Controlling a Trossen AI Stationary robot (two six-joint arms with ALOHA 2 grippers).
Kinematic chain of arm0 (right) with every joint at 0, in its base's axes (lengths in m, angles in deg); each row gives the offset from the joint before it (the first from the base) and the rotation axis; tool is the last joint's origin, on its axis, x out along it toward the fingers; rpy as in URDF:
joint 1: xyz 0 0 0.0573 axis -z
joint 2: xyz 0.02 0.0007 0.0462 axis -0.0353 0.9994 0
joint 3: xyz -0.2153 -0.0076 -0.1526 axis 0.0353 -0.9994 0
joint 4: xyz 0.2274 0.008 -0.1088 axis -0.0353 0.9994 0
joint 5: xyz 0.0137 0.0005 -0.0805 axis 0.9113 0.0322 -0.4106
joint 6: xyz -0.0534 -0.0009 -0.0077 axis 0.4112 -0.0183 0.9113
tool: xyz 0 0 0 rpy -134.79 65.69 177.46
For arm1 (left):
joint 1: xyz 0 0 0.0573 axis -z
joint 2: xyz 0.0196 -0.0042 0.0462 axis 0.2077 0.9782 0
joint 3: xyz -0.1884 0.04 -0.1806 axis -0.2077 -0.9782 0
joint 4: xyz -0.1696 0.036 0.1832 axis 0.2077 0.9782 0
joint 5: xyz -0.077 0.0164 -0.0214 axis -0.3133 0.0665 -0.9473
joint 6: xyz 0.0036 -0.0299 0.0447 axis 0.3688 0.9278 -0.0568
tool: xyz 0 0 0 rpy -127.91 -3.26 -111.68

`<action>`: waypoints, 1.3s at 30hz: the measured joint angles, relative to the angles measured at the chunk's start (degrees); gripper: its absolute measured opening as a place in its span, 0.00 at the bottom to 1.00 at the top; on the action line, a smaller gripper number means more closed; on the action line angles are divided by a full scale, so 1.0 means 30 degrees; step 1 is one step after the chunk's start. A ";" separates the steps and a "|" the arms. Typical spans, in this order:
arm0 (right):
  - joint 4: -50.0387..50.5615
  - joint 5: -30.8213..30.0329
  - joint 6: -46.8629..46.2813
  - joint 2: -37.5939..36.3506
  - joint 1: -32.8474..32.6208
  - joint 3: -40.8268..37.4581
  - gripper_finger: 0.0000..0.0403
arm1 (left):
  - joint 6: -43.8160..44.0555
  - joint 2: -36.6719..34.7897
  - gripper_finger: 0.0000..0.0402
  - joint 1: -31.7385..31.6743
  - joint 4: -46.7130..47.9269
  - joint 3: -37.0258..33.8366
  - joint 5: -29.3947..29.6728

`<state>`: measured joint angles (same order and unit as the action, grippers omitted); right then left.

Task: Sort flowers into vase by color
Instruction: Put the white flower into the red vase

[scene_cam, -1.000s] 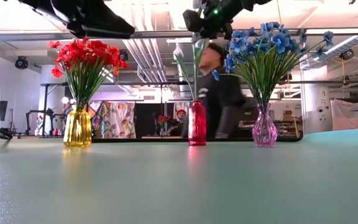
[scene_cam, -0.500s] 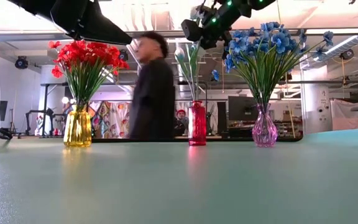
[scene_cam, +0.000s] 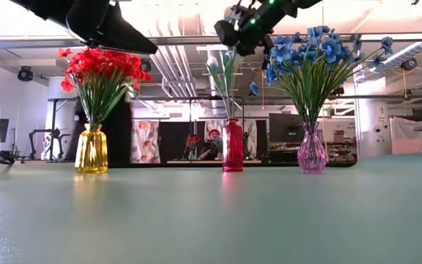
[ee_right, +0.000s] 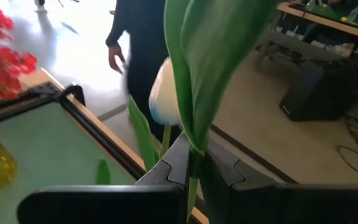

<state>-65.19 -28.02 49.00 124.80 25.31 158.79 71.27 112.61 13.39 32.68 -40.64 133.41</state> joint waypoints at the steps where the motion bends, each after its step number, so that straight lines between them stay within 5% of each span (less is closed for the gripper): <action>1: 0.0026 -0.0166 0.0061 0.0139 0.0000 0.0000 0.04 | 0.0000 0.0000 0.62 -0.0009 -0.0031 0.0000 0.0000; 39: -0.0018 -0.0260 -0.0048 0.0983 0.0160 -0.0051 0.04 | 0.0275 -0.0299 0.62 0.0114 0.1281 0.1370 -0.0058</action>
<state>-65.24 -28.80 48.86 127.74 25.79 158.64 72.09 111.71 13.73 36.52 -36.53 133.23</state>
